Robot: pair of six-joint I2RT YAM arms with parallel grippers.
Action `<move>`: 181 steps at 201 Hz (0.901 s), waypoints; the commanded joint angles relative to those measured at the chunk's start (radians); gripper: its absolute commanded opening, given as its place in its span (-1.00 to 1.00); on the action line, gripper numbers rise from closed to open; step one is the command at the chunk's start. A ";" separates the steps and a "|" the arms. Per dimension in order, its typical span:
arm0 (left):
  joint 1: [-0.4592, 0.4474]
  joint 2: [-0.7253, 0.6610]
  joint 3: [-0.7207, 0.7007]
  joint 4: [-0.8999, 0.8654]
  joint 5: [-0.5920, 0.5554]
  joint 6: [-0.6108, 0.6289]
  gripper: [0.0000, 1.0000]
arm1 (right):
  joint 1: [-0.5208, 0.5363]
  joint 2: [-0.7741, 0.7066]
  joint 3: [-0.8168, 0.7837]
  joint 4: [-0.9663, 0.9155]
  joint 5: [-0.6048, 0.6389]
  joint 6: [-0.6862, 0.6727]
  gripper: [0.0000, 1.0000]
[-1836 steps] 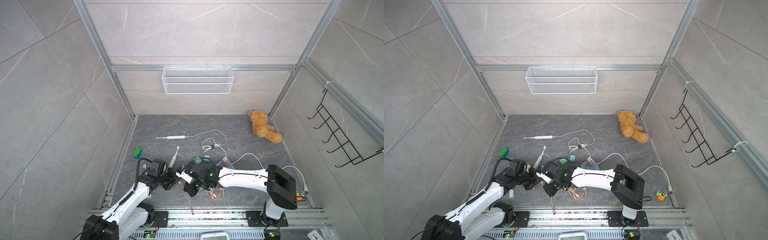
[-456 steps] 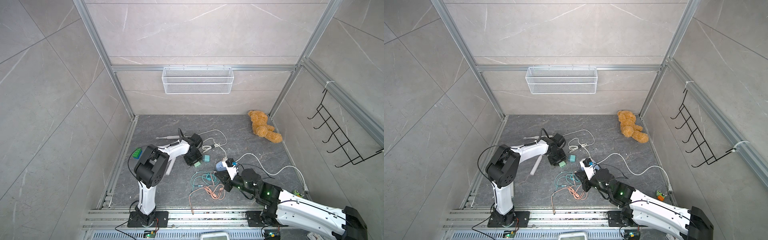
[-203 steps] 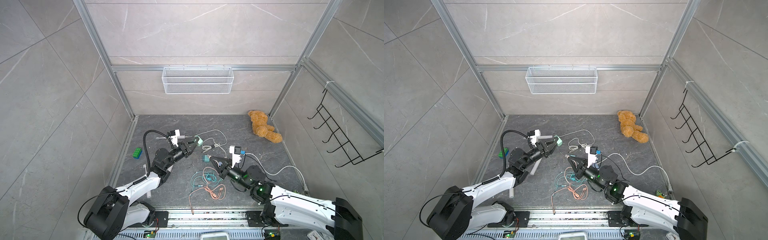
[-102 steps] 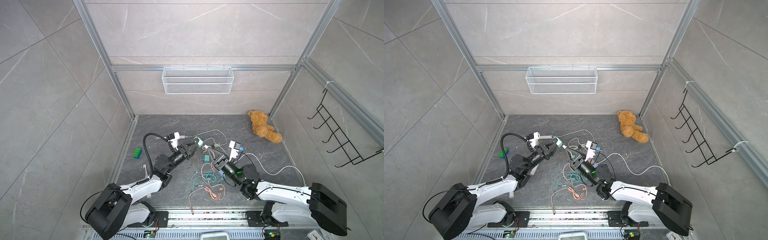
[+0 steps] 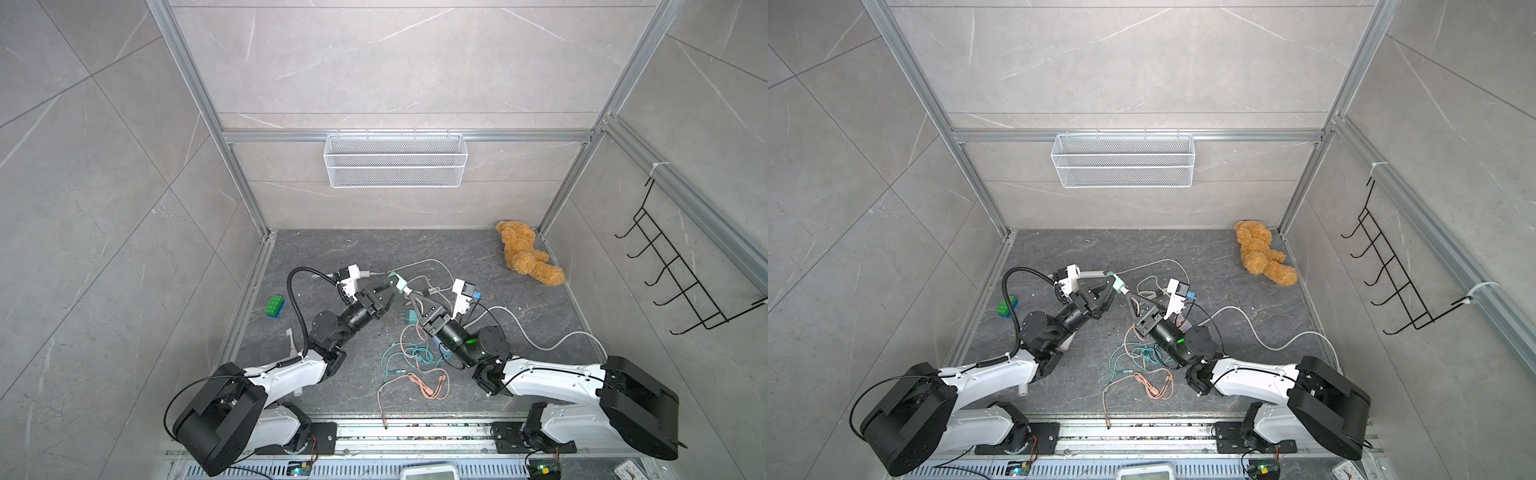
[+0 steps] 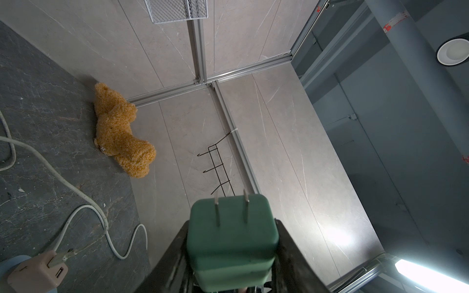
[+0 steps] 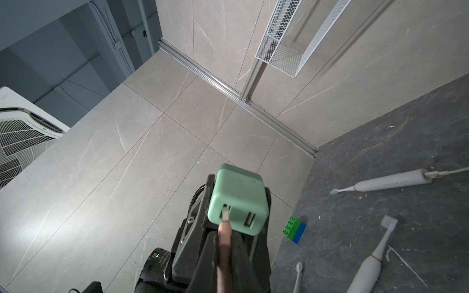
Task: Charge the electric toothbrush
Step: Insert the charging cable into the plug.
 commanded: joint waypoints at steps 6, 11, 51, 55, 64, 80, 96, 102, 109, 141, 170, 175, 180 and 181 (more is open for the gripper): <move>-0.017 -0.004 0.001 0.094 -0.018 0.020 -1.00 | -0.005 0.013 0.043 0.053 0.009 0.013 -1.00; -0.020 -0.004 -0.001 0.094 -0.018 0.022 -1.00 | -0.004 0.015 0.044 0.053 0.008 0.013 -1.00; -0.032 -0.007 -0.007 0.094 -0.032 0.039 -1.00 | -0.007 0.044 0.061 0.058 -0.002 0.043 -1.00; -0.035 -0.007 -0.005 0.094 -0.032 0.041 -1.00 | -0.006 0.052 0.061 0.062 -0.002 0.051 -1.00; -0.039 -0.008 -0.002 0.094 -0.032 0.042 -1.00 | -0.007 0.066 0.064 0.080 -0.004 0.064 -1.00; -0.046 -0.010 -0.001 0.094 -0.034 0.050 -1.00 | -0.010 0.078 0.067 0.091 -0.010 0.078 -1.00; -0.051 -0.018 -0.004 0.095 -0.041 0.061 -1.00 | -0.010 0.075 0.075 0.067 -0.020 0.083 -1.00; -0.054 -0.021 -0.005 0.095 -0.040 0.067 -1.00 | -0.010 0.074 0.079 0.059 -0.022 0.085 -1.00; -0.054 -0.025 -0.003 0.095 -0.034 0.075 -1.00 | -0.012 0.072 0.080 0.052 -0.022 0.088 -1.00; -0.060 -0.026 0.001 0.095 -0.017 0.092 -1.00 | -0.024 0.068 0.092 -0.007 -0.041 0.151 -1.00; -0.060 -0.041 0.000 0.094 -0.007 0.122 -1.00 | -0.030 0.056 0.110 -0.060 -0.075 0.178 -1.00; -0.060 -0.042 0.002 0.095 -0.001 0.125 -1.00 | -0.030 0.055 0.115 -0.074 -0.083 0.178 -1.00; -0.061 -0.040 0.006 0.094 0.009 0.128 -1.00 | -0.031 0.052 0.120 -0.091 -0.090 0.179 -1.00; -0.060 -0.039 0.006 0.095 0.011 0.129 -1.00 | -0.031 0.051 0.120 -0.094 -0.090 0.179 -1.00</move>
